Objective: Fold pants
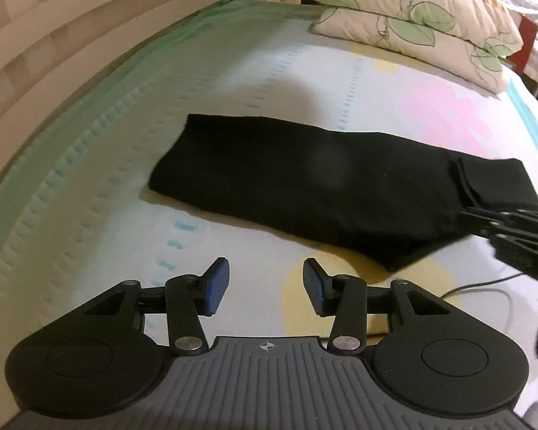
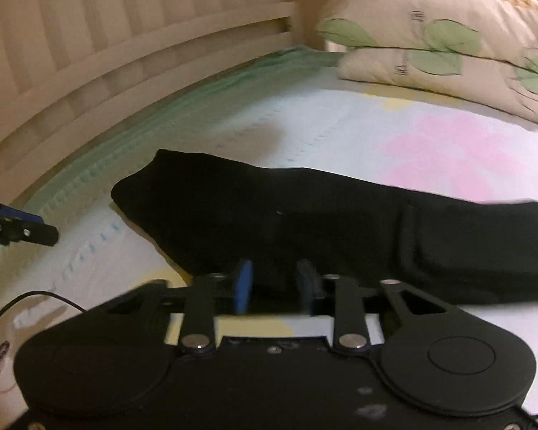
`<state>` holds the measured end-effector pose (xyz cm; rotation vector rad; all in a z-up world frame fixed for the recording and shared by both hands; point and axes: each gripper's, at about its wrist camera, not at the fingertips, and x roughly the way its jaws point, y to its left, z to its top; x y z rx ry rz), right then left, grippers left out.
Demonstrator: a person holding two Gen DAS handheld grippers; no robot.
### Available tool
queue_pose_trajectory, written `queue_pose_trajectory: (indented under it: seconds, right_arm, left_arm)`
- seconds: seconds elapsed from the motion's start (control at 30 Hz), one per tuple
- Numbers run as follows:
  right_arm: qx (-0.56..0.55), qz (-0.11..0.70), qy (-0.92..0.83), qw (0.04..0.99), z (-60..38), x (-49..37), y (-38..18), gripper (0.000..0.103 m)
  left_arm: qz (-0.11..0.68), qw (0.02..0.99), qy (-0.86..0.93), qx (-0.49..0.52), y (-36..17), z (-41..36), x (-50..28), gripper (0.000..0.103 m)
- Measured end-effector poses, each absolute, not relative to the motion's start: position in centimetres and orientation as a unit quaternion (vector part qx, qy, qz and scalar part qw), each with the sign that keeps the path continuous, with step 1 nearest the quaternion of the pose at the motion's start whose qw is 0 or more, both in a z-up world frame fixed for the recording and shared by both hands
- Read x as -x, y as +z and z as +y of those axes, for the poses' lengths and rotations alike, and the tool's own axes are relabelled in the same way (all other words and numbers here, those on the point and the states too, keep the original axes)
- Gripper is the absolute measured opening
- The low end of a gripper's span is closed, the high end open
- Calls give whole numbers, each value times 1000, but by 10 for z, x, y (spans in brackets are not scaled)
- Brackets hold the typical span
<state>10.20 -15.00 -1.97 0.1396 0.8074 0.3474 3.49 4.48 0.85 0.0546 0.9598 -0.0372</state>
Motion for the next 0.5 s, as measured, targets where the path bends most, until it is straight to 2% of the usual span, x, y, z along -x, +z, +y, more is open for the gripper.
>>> queue_pose_trajectory:
  seconds: [0.03, 0.23, 0.37, 0.4, 0.5]
  right_arm:
    - [-67, 390, 174, 902, -145, -108, -21, 11]
    - [-28, 387, 203, 899, -111, -123, -43, 10]
    - [-22, 441, 196, 875, -109, -130, -78, 9]
    - [-20, 454, 193, 870, -110, -130, -87, 6]
    - [-20, 435, 202, 877, -111, -120, -90, 5]
  left_arm:
    - [461, 887, -21, -21, 7, 51, -30, 44]
    - [474, 879, -50, -28, -19, 32, -47, 44]
    - [477, 875, -67, -41, -30, 20, -55, 44]
    - [478, 874, -70, -45, -32, 16, -58, 44]
    - [481, 872, -82, -42, -39, 9, -66, 44]
